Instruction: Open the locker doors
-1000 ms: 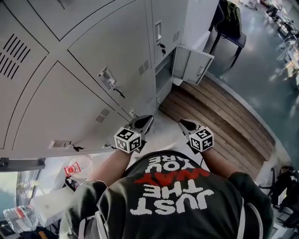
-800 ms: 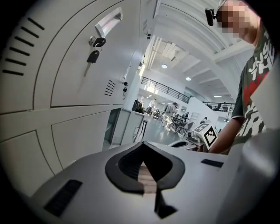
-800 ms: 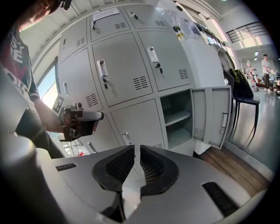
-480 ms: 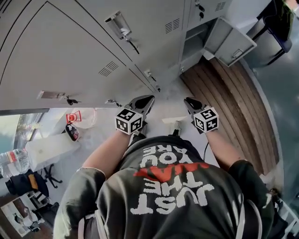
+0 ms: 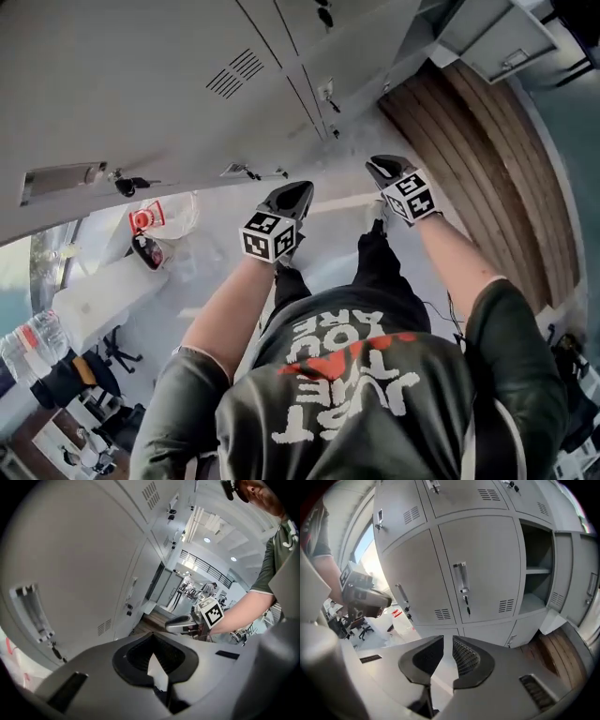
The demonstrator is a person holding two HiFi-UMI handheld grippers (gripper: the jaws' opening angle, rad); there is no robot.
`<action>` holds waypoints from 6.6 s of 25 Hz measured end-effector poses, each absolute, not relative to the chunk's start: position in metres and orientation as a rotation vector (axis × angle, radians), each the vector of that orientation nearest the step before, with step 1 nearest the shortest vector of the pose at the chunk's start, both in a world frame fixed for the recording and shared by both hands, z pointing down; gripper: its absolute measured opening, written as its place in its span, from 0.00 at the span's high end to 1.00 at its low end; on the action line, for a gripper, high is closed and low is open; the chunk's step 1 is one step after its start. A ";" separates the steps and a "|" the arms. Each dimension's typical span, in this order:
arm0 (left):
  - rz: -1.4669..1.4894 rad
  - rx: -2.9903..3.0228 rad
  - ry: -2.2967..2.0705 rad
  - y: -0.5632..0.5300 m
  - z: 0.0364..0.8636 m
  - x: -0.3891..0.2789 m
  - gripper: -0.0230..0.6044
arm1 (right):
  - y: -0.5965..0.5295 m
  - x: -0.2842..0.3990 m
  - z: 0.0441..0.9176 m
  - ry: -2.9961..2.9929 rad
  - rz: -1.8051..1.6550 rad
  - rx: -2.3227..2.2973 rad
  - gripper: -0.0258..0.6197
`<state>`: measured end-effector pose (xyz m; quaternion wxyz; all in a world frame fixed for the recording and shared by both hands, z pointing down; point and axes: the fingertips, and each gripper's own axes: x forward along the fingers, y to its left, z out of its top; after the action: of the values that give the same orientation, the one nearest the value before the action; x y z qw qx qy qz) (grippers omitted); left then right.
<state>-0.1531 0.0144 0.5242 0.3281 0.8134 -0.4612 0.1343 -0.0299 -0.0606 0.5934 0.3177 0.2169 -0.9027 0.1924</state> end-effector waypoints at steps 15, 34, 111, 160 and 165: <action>0.351 2.002 -1.308 0.051 0.734 -0.213 0.95 | -0.096 -0.085 0.812 -2.342 0.546 0.678 0.80; 0.345 2.056 -1.252 0.004 0.902 -0.180 0.95 | -0.187 -0.147 0.954 -2.482 0.274 0.559 0.73; 0.371 2.128 -1.123 -0.011 0.904 -0.110 0.95 | -0.140 0.032 0.961 -2.438 0.645 1.133 0.73; 0.392 2.162 -1.036 -0.059 0.918 -0.059 0.95 | -0.270 0.222 0.966 -2.222 0.364 1.349 0.79; 0.389 2.163 -1.029 -0.057 0.918 -0.055 0.95 | -0.270 0.223 0.965 -2.218 0.379 1.388 0.79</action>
<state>-0.0549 -0.0573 0.9183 0.3498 0.8351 -0.3972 0.1501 0.2230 -0.2696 0.9651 0.2463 0.5089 -0.8131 0.1388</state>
